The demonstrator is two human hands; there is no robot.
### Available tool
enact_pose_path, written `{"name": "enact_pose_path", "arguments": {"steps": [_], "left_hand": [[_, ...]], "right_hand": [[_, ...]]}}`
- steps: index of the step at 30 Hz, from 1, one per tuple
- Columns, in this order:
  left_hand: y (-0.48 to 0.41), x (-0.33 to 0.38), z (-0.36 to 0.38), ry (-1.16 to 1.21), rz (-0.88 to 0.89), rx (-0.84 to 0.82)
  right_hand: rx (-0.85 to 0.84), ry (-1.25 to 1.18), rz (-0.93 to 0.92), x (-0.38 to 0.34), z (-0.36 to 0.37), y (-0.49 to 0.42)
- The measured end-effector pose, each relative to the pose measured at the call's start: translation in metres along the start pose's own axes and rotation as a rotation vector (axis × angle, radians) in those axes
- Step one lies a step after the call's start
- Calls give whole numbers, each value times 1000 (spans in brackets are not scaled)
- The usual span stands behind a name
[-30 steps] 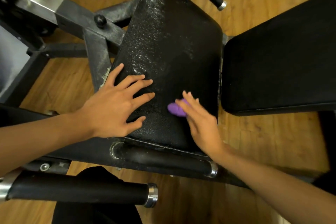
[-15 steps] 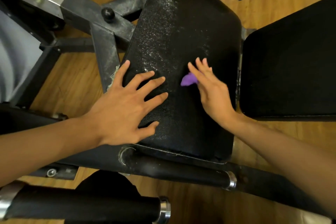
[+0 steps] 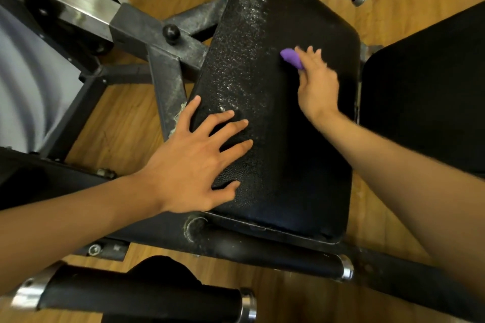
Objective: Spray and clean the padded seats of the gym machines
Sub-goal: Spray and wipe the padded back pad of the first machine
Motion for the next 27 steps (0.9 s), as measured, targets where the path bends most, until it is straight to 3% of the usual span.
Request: {"name": "enact_pose_path", "arguments": {"steps": [10, 19, 24, 27], "left_hand": [[-1, 2, 3, -12, -4, 14], [-1, 0, 2, 26, -7, 25], [-1, 0, 3, 30, -4, 29], [0, 0, 1, 25, -5, 16]], "right_hand": [[-167, -64, -142, -10, -16, 169], [-12, -111, 70, 2, 4, 43], [17, -32, 260, 23, 2, -43], [24, 29, 296, 23, -1, -49]]}}
Point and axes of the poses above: each hand's wrist, its own y-axis away from the middle knuckle, its own z-axis out of the palm, x = y × z, the point moved 1 cm from there along -y, towards the middle knuckle, and after that the axes turned 3 degrees about -x, right-handed, at the moved point
